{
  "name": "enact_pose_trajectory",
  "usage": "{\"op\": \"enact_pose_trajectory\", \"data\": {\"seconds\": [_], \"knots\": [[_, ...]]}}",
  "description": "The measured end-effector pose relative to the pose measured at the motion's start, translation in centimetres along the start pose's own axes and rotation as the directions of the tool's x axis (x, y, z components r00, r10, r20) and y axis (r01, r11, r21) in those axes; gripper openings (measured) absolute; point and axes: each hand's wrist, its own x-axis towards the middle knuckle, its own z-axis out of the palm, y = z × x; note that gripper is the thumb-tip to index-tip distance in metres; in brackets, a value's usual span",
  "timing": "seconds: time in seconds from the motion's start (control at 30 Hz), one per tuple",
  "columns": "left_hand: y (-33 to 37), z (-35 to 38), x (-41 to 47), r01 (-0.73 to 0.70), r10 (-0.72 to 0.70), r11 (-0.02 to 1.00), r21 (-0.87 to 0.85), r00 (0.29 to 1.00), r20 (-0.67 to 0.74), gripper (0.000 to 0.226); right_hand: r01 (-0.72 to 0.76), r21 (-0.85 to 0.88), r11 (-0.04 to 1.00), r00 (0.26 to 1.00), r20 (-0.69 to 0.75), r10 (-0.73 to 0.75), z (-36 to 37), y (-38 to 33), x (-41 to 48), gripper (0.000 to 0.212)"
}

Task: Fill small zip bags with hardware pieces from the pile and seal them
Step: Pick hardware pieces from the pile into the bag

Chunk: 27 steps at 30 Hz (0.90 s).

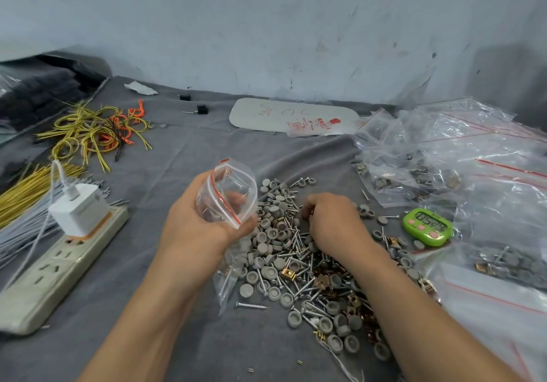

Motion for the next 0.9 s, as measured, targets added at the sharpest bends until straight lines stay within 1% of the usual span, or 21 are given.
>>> {"op": "enact_pose_trajectory", "data": {"seconds": [0.07,0.17,0.2,0.3,0.37,0.47,0.53,0.6,0.67,0.8,0.83,0.9], "knots": [[0.0,-0.1,-0.1,0.000,0.000,1.000,0.000,1.000,0.006,0.061,0.033,-0.029,0.999,0.999,-0.026,-0.034,0.3,0.3,-0.2,0.032],[0.1,-0.1,-0.3,-0.006,0.006,1.000,0.003,1.000,0.011,0.062,0.096,-0.030,0.995,0.990,-0.098,-0.099,0.7,1.3,-0.3,0.015],[0.1,-0.1,-0.3,-0.005,0.005,1.000,0.005,1.000,0.013,0.062,0.109,-0.013,0.994,0.988,-0.104,-0.110,0.8,1.6,-0.3,0.013],[0.1,0.0,-0.4,0.004,-0.004,1.000,0.030,1.000,0.019,0.062,0.076,0.056,0.996,0.990,-0.121,-0.069,0.7,2.2,0.1,0.028],[0.1,-0.1,-0.4,0.005,-0.006,0.999,0.051,1.000,0.017,0.063,0.056,0.123,0.991,0.984,-0.175,-0.034,0.8,2.5,-0.1,0.029],[0.1,-0.2,-0.3,-0.001,0.000,0.995,0.099,1.000,0.017,0.064,0.108,0.292,0.950,0.972,-0.234,-0.039,0.5,3.0,-1.0,0.030],[0.1,-0.2,-0.4,-0.021,0.018,0.991,0.130,1.000,0.021,0.063,0.167,0.455,0.875,0.970,-0.233,-0.063,-0.3,2.8,-2.1,0.029],[0.2,0.0,-0.6,-0.041,0.037,0.982,0.182,0.999,0.023,0.062,0.250,0.598,0.761,0.961,-0.249,-0.120,-1.7,2.2,-3.7,0.026],[0.2,0.3,-0.9,-0.065,0.058,0.964,0.257,0.998,0.034,0.063,0.321,0.696,0.643,0.944,-0.287,-0.160,-3.1,1.6,-5.6,0.028],[-0.3,1.5,-1.6,-0.140,0.090,0.889,0.436,0.987,0.134,0.075,0.414,0.775,0.477,0.910,-0.358,-0.208,-4.2,0.5,-8.6,0.047],[-0.4,1.8,-1.8,-0.163,0.100,0.872,0.462,0.982,0.159,0.077,0.432,0.782,0.450,0.902,-0.375,-0.215,-4.2,0.3,-9.0,0.049],[-0.7,2.5,-2.0,-0.187,0.106,0.849,0.494,0.977,0.187,0.080,0.465,0.771,0.436,0.886,-0.407,-0.224,-4.3,-0.1,-9.5,0.053]]}}
